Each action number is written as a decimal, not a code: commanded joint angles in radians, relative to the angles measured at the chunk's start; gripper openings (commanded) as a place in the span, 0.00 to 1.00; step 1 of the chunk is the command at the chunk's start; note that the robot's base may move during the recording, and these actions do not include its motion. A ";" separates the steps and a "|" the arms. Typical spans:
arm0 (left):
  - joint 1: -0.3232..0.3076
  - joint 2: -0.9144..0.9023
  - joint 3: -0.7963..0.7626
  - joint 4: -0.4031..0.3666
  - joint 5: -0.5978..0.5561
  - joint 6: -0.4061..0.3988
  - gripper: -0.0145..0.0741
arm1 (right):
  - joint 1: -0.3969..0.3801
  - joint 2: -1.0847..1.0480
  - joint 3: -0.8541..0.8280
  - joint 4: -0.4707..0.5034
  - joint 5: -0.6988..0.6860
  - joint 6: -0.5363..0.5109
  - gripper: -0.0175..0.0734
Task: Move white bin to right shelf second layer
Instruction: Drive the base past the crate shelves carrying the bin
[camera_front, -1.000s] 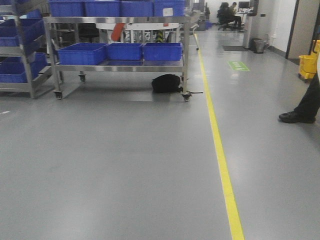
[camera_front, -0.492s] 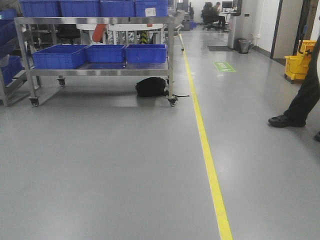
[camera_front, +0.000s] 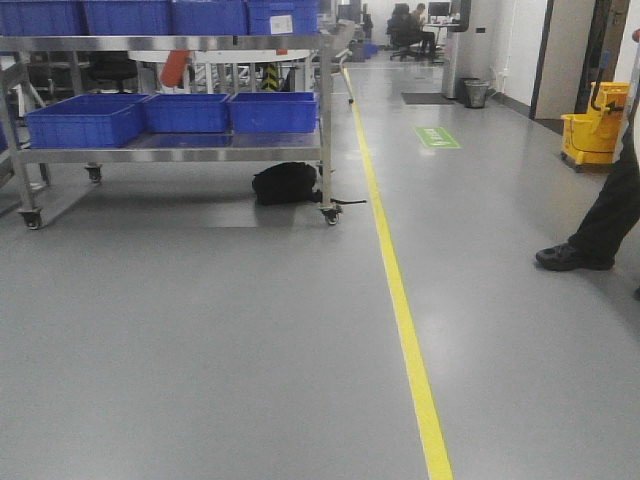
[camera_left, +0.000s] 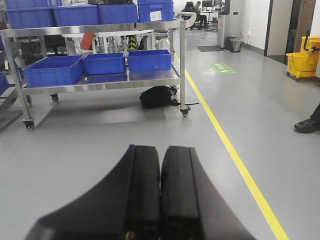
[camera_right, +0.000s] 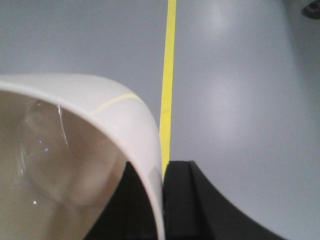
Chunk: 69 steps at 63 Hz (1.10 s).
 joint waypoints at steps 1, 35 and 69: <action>-0.005 -0.014 0.037 -0.006 -0.084 -0.003 0.26 | 0.001 0.000 -0.031 -0.002 -0.085 -0.004 0.26; -0.005 -0.014 0.037 -0.006 -0.084 -0.003 0.26 | 0.001 0.000 -0.031 -0.002 -0.085 -0.004 0.26; -0.005 -0.014 0.037 -0.006 -0.084 -0.003 0.26 | 0.001 0.002 -0.031 -0.002 -0.085 -0.004 0.26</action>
